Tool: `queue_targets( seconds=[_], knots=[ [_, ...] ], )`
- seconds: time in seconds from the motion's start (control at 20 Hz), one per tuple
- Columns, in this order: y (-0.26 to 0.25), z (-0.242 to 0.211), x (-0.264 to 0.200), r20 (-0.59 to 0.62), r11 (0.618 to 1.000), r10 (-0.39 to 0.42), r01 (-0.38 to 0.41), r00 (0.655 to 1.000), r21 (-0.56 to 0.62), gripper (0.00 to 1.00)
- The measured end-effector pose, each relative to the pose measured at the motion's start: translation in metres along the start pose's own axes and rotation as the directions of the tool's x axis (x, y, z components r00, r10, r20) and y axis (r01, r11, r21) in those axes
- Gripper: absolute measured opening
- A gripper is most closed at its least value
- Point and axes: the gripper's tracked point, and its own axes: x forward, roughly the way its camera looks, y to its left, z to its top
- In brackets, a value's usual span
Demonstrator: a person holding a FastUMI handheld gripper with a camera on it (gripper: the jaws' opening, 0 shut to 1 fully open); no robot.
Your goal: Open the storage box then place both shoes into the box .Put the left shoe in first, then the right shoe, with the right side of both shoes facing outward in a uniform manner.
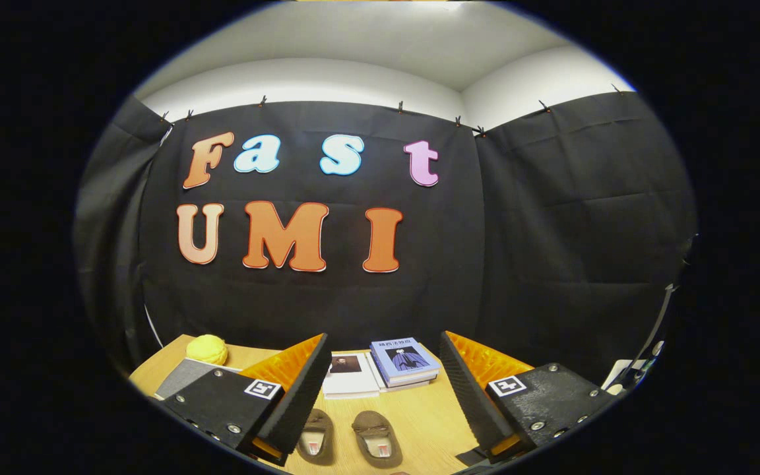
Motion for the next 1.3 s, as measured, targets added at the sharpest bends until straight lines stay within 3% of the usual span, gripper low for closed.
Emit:
queue_targets(
  seconds=[0.2,0.4,0.7,1.1,1.3],
  knots=[
    [0.01,-0.003,0.003,-0.005,0.999,0.027,-0.027,1.0,0.028,0.98],
    [0.034,-0.017,0.01,-0.035,0.99,0.106,-0.102,0.994,0.094,0.98],
    [0.085,-0.078,0.029,-0.156,0.948,0.253,-0.212,0.955,0.24,0.98],
    [0.166,-0.177,0.058,-0.32,0.873,0.427,-0.294,0.846,0.389,0.99],
    [0.208,-0.219,0.062,-0.373,0.81,0.526,-0.318,0.764,0.492,0.98]
  ],
)
